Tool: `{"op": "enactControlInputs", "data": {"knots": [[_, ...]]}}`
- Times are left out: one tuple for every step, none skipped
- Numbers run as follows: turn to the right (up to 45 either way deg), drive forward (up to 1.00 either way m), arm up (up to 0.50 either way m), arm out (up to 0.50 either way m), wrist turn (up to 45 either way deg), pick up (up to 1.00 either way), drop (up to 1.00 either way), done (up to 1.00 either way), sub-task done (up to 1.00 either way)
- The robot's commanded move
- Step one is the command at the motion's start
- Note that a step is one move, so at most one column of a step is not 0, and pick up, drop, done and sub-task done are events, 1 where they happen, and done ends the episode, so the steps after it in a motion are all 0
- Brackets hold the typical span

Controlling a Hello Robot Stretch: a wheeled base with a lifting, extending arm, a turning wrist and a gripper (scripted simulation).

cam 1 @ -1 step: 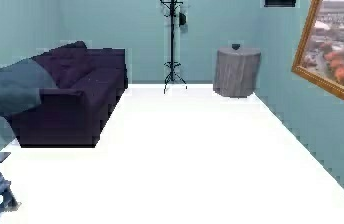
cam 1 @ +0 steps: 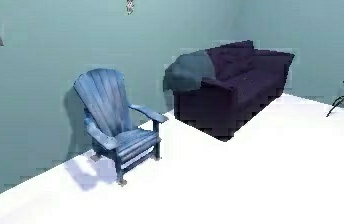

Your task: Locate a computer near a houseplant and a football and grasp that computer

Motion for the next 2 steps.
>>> {"op": "enactControlInputs", "data": {"knots": [[-45.0, 0.0, 0.0, 0.0, 0.0, 0.0, 0.0, 0.0, 0.0], [-45.0, 0.0, 0.0, 0.0, 0.0, 0.0, 0.0, 0.0, 0.0]]}}
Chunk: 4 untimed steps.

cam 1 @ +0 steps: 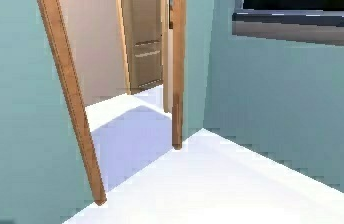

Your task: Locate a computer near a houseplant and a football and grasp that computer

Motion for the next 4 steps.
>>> {"op": "enactControlInputs", "data": {"knots": [[0.0, 1.0, 0.0, 0.0, 0.0, 0.0, 0.0, 0.0, 0.0], [-3.0, 0.0, 0.0, 0.0, 0.0, 0.0, 0.0, 0.0, 0.0], [0.0, 0.45, 0.0, 0.0, 0.0, 0.0, 0.0, 0.0, 0.0], [-15.0, 0.0, 0.0, 0.0, 0.0, 0.0, 0.0, 0.0, 0.0]]}}
